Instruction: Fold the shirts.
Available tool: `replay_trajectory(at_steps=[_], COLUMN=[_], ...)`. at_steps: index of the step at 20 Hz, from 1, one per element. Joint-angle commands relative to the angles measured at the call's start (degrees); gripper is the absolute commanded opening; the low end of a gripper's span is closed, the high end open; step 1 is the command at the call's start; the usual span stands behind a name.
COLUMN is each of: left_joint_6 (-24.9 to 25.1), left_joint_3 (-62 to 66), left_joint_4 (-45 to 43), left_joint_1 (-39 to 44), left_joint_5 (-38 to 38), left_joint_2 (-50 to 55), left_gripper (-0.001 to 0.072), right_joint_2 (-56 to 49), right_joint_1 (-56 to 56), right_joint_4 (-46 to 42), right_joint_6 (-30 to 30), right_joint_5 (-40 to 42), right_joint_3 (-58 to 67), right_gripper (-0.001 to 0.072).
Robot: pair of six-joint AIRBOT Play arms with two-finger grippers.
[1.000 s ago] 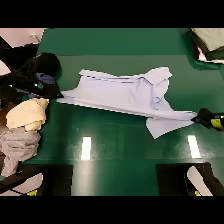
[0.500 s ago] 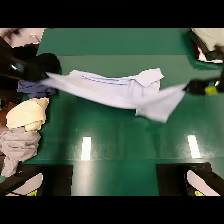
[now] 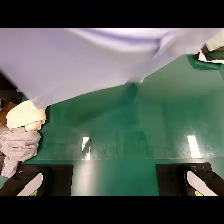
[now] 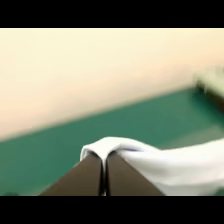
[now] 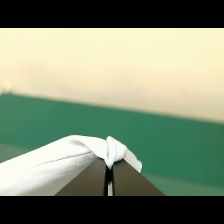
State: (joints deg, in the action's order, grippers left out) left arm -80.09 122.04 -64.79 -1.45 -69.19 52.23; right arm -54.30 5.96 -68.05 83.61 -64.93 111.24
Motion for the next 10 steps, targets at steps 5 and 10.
replay_trajectory(at_steps=[5,10], left_joint_6=[-0.5,-2.5], left_joint_3=[1.2,-17.5], left_joint_4=[8.1,5.2], left_joint_1=[0.0,0.0], left_joint_5=[5.9,1.1], left_joint_2=[-5.2,-2.3], left_gripper=[0.0022,0.0022], right_joint_2=[8.4,-1.8], right_joint_1=[-0.1,-0.1], right_joint_4=[-22.4,-24.1], right_joint_6=[10.6,10.7], right_joint_5=[-2.9,-21.3], right_joint_3=[6.1,6.1], right_gripper=[0.0014,0.0014])
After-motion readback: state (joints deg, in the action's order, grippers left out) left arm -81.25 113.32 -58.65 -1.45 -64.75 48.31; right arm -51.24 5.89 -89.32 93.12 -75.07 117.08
